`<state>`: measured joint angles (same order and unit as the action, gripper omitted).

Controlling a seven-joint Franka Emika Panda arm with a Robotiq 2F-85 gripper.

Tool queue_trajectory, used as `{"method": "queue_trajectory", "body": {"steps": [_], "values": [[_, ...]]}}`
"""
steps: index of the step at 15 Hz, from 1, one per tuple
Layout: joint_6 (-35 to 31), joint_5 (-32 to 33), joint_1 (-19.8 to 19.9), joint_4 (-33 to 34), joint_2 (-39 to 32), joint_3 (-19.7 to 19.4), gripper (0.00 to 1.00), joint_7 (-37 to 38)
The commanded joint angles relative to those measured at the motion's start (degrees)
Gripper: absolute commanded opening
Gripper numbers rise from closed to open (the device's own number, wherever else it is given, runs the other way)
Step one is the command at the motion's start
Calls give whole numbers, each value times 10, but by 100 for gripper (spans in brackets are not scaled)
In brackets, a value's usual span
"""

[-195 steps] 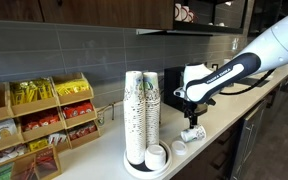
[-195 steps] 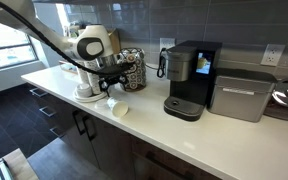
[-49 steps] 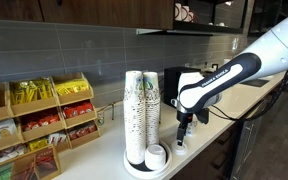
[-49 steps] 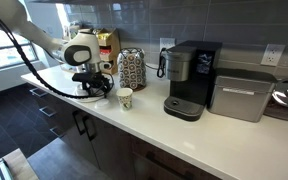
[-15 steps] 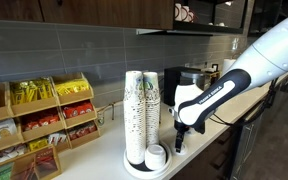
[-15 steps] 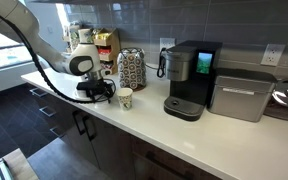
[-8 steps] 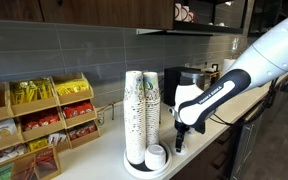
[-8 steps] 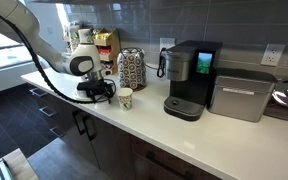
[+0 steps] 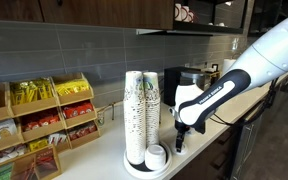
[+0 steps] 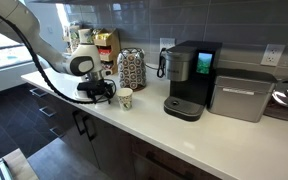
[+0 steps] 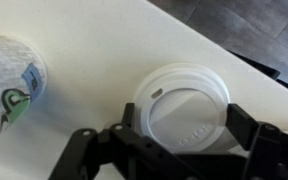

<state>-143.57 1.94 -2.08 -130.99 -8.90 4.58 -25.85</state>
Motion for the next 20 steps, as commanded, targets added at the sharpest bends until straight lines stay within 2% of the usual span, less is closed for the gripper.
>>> {"method": "queue_trajectory", "body": {"steps": [1,4,7,20], "values": [[-14,1,5,-8,-1,2,87,-1],[-13,0,5,-8,-2,2,86,-1],[-13,0,5,-8,-1,2,81,-2],[-9,-2,9,-9,11,0,81,-4]]}}
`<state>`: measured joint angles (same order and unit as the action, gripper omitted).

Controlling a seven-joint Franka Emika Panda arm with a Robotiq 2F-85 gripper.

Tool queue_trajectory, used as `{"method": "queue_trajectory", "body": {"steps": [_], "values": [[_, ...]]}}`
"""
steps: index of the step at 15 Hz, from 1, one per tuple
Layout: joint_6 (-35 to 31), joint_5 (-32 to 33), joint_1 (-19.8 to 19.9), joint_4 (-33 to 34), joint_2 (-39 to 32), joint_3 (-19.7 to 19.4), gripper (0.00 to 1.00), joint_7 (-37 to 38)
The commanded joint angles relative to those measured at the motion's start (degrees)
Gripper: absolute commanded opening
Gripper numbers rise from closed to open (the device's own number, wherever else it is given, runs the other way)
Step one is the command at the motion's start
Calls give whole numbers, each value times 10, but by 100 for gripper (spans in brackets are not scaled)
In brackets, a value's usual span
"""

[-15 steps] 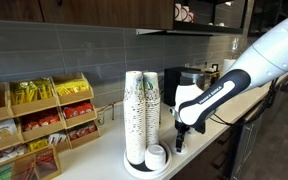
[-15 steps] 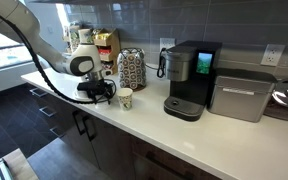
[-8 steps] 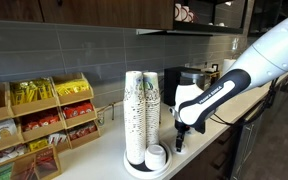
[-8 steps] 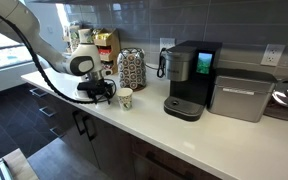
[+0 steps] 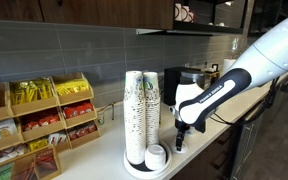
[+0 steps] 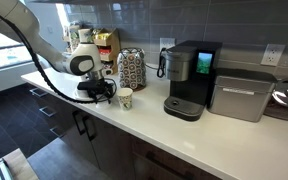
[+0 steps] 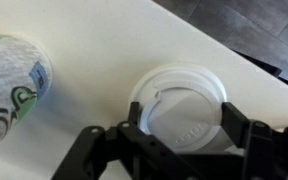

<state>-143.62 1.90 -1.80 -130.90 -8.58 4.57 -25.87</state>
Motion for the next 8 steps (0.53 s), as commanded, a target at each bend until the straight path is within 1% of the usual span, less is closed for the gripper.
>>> {"method": "queue_trajectory", "body": {"steps": [1,5,8], "values": [[-8,-1,7,-10,9,0,80,-4],[-5,1,8,-11,17,-1,80,-3],[-1,4,8,-12,26,-2,77,-3]]}}
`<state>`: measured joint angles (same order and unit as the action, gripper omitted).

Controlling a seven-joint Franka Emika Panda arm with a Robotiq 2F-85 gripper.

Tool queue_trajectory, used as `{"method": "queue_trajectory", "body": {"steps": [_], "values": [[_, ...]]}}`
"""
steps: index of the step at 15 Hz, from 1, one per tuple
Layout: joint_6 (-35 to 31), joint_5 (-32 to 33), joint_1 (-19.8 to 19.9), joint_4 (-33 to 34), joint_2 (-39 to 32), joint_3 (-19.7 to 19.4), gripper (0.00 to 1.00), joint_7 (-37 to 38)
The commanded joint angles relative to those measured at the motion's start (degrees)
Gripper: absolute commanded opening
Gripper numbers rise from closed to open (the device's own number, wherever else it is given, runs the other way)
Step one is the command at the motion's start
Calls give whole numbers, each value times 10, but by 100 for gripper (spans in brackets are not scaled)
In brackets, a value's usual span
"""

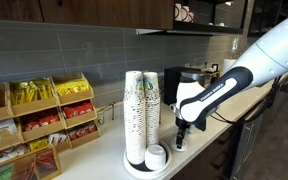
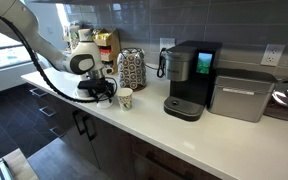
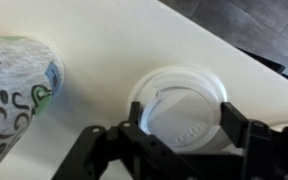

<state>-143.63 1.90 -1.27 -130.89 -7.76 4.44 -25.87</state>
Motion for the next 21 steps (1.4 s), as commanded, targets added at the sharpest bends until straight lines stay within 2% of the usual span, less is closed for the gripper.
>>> {"method": "queue_trajectory", "body": {"steps": [1,8,9,10,12,21], "values": [[-1,4,3,-13,21,-1,76,-3],[2,6,1,-14,39,-5,75,-2],[0,5,1,-13,39,-6,79,-1],[-2,2,1,-12,38,-5,90,0],[-5,1,-2,-4,29,-4,100,8],[-29,16,-8,50,-35,-2,100,49]]}}
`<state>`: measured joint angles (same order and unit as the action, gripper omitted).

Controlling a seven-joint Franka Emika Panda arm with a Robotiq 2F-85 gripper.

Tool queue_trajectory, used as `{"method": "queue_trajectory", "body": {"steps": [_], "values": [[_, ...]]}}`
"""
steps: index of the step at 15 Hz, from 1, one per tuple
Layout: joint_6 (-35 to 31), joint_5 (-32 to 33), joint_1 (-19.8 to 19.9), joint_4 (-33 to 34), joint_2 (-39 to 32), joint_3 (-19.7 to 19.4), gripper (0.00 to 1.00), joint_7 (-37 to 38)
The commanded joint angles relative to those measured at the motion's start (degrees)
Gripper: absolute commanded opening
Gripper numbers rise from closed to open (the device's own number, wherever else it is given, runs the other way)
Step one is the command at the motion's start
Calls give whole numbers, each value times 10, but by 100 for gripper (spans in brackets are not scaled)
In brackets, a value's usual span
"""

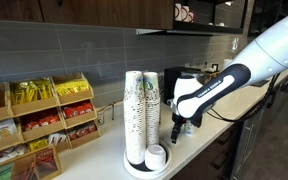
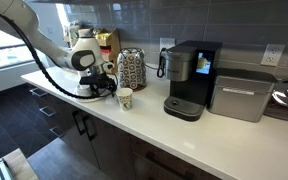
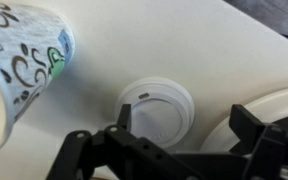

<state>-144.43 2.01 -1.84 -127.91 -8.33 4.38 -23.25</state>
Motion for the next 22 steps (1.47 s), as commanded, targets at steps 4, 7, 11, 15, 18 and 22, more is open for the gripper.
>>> {"method": "queue_trajectory", "body": {"steps": [4,7,11,15,18,22], "values": [[-36,24,-1,36,-53,-3,100,38],[-38,21,1,45,-65,-1,100,38],[-38,24,2,53,-76,-2,100,39],[-37,24,3,57,-83,-3,100,37],[-38,25,4,58,-86,-5,100,41],[-37,22,6,63,-92,-4,100,39]]}}
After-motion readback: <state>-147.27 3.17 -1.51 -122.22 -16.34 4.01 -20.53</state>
